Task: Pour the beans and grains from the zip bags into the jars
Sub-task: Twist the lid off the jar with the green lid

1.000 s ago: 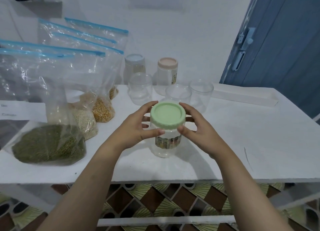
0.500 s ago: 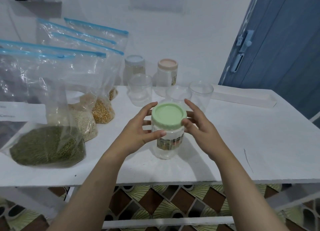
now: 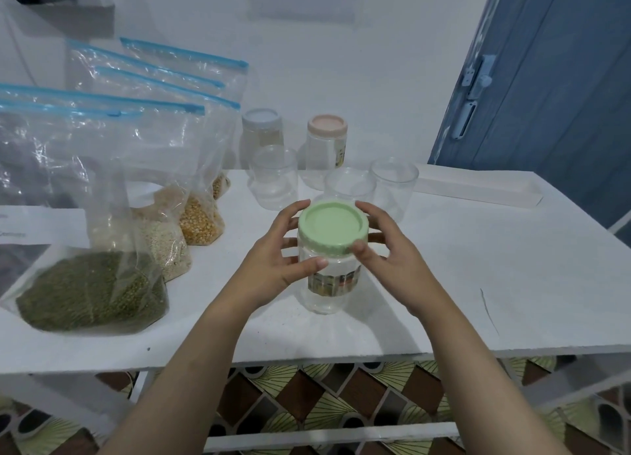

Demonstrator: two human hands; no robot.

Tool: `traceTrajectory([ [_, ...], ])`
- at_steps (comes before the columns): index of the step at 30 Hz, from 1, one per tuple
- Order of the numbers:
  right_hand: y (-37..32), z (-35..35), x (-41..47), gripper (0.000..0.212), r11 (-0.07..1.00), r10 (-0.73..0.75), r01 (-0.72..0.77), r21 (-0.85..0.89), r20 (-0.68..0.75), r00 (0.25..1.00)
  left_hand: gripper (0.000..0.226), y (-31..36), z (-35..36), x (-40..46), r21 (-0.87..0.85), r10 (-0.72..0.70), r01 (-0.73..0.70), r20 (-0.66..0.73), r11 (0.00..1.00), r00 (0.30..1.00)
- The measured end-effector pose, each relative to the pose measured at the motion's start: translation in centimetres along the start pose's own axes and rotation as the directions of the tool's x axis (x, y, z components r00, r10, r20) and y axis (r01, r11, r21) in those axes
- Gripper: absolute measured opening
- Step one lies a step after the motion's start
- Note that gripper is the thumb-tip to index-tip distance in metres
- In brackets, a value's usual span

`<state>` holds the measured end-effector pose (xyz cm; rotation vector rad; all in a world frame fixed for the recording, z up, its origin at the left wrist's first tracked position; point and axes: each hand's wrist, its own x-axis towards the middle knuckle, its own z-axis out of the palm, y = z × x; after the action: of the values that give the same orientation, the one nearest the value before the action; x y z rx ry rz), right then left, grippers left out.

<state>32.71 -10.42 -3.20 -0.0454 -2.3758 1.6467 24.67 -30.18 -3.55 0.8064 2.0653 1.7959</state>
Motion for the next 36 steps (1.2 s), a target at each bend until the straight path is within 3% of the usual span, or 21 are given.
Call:
traceTrajectory([
  [2,-0.2,0.5,0.1,0.076,0.998,-0.022,0.021,-0.062,-0.019,1.0,0.079,0.0,0.1,-0.1,-0.01,0.005,-0.005,-0.004,1.0,1.0],
  [4,-0.1,0.2,0.0,0.074,1.0,-0.016,0.016,-0.019,-0.029,0.999,0.078,0.0,0.1,-0.2,-0.017,-0.001,0.001,-0.012,1.0,1.0],
  [7,0.6,-0.4,-0.3,0.055,0.993,0.025,-0.018,0.115,-0.065,0.998,0.08,-0.1,0.1,-0.2,-0.025,-0.012,0.011,-0.008,1.0,1.0],
  [9,0.3,-0.1,-0.4,0.049,0.996,0.015,-0.009,0.092,-0.067,0.998,0.08,-0.2,0.1,-0.2,-0.024,-0.014,0.014,-0.008,1.0,1.0],
  [13,-0.3,0.7,-0.3,0.075,0.999,-0.012,0.01,-0.041,-0.056,0.998,0.081,-0.2,0.2,-0.2,-0.019,-0.016,0.016,-0.016,1.0,1.0],
  [18,-0.2,0.0,-0.8,0.064,0.999,0.028,-0.026,0.027,-0.052,0.998,0.079,-0.1,0.2,-0.2,0.0,-0.024,0.024,-0.015,1.0,1.0],
  [23,-0.8,1.1,-0.4,0.091,0.999,0.007,-0.008,-0.038,-0.027,1.0,0.078,-0.1,0.2,-0.2,0.008,-0.023,0.024,-0.02,1.0,1.0],
  [29,0.0,0.1,-0.9,0.062,0.998,0.048,-0.045,0.054,-0.058,0.997,0.079,0.1,0.3,-0.2,0.008,-0.026,0.026,-0.017,1.0,1.0],
  [33,-0.9,1.1,-0.6,0.09,0.998,0.015,-0.016,-0.06,-0.016,1.0,0.08,-0.1,0.4,-0.2,0.003,-0.02,0.02,-0.018,1.0,1.0],
  [36,-0.9,0.9,-0.4,0.092,0.997,0.005,-0.007,-0.081,-0.024,1.0,0.078,0.0,0.4,-0.3,-0.003,-0.016,0.016,-0.02,1.0,1.0],
])
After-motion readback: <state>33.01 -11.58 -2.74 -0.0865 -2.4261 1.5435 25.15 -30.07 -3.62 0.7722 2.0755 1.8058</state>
